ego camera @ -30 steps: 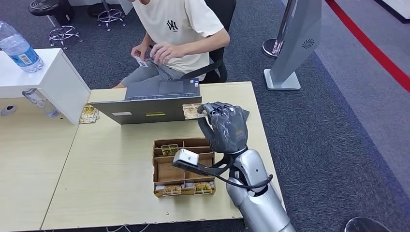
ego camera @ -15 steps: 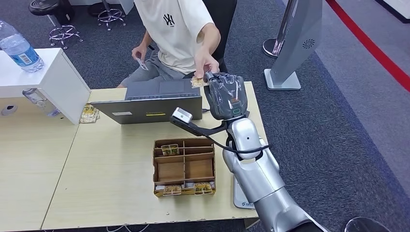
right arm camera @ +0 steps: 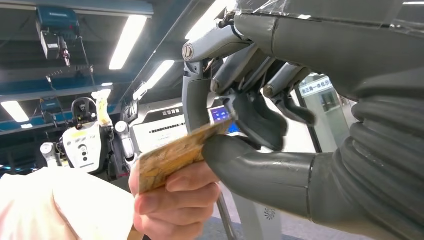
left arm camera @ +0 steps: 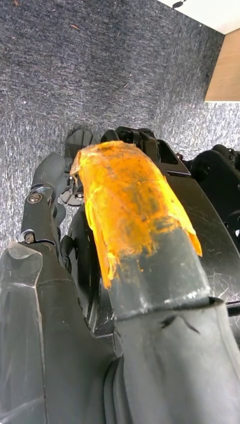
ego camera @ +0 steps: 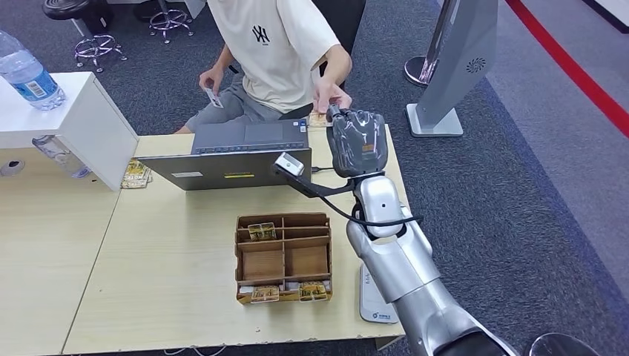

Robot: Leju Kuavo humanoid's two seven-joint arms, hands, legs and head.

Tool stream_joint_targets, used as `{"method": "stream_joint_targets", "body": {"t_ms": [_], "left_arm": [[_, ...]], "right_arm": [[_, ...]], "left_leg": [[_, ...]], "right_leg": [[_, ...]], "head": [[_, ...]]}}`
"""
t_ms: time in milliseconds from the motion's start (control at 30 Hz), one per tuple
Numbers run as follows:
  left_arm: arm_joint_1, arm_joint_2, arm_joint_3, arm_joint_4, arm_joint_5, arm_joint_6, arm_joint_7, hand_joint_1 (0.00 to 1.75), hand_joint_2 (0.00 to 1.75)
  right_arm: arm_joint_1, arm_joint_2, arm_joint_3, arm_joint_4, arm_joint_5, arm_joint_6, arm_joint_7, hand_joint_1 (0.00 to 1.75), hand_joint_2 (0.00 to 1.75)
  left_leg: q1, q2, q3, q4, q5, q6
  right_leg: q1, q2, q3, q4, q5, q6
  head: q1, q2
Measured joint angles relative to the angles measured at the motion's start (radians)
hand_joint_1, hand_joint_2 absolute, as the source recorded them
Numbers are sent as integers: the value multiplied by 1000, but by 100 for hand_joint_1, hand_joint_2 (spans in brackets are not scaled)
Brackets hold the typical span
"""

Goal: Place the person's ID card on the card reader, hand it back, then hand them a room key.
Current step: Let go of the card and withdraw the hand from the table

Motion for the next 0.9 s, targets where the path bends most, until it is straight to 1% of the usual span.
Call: {"method": "stream_joint_targets", "body": {"t_ms": [33,100,167,200,300,333,367,400,500,567,633,667,767,800,867,900], "left_arm": [[-1,0,-1,1,2,1,0,0,0],[-2,2,-5,3,11,7,0,0,0],[-2,3,-12,4,22,14,4,0,0],[0,4,-15,2,27,20,11,0,0],[16,5,-22,-24,42,44,44,0,0],[25,5,-25,-39,45,51,56,0,0],[35,6,-29,-56,48,57,65,0,0],[43,6,-32,-70,50,61,73,0,0],[67,5,-35,-111,51,70,89,0,0],[84,3,-35,-140,49,76,97,0,0],[99,0,-35,-167,46,79,101,0,0],[105,-2,-34,-178,44,79,101,0,0],[117,-7,-27,-196,40,74,88,0,0],[118,-9,-23,-198,38,70,80,0,0],[118,-13,-14,-198,32,61,64,0,0],[118,-15,-8,-198,29,57,56,0,0]], "right_arm": [[0,0,1,0,-1,0,2,0,0],[3,-1,2,-5,-13,0,2,0,0],[16,-2,-3,-23,-55,-1,-36,0,0],[29,0,-10,-38,-93,-1,-81,0,0],[87,27,-52,-90,-291,-1,-287,0,0],[110,38,-62,-109,-371,-1,-340,0,0],[133,45,-66,-129,-440,-1,-368,0,0],[152,48,-65,-148,-498,-1,-378,0,0],[196,47,-43,-206,-662,0,-371,0,0],[224,39,-15,-252,-793,28,-375,0,0],[254,25,17,-301,-957,122,-403,0,0],[270,16,33,-326,-1057,202,-424,0,0],[318,-15,73,-396,-1367,516,-488,0,0],[333,-25,82,-414,-1449,621,-503,0,0],[359,-42,96,-435,-1558,798,-520,0,0],[373,-50,105,-440,-1589,872,-525,0,0]], "left_leg": [[0,0,0,0,0,0],[0,0,0,0,0,0],[0,1,0,0,0,0],[0,1,0,0,0,0],[0,2,1,0,0,0],[0,2,1,0,0,0],[0,2,1,0,0,0],[0,2,1,0,0,0],[0,2,2,0,0,0],[0,3,2,0,0,0],[0,3,2,0,0,0],[0,3,2,0,0,0],[0,2,2,0,0,0],[0,2,2,0,0,0],[0,2,2,0,0,0],[0,2,2,0,0,0]], "right_leg": [[0,0,0,0,0,0],[0,0,0,0,0,0],[0,0,0,0,0,0],[0,0,0,0,0,0],[0,1,1,0,0,0],[1,1,1,0,0,0],[1,1,1,0,0,0],[1,1,1,0,0,0],[1,1,1,0,0,0],[1,2,1,0,0,0],[1,2,1,0,0,0],[1,2,1,0,0,0],[1,1,1,0,0,0],[1,1,1,0,0,0],[1,1,1,0,0,0],[1,1,1,0,0,0]], "head": [[0,0],[0,0],[0,0],[0,0],[0,0],[0,0],[0,0],[0,0],[0,0],[0,0],[0,0],[0,0],[0,0],[0,0],[0,0],[0,0]]}}
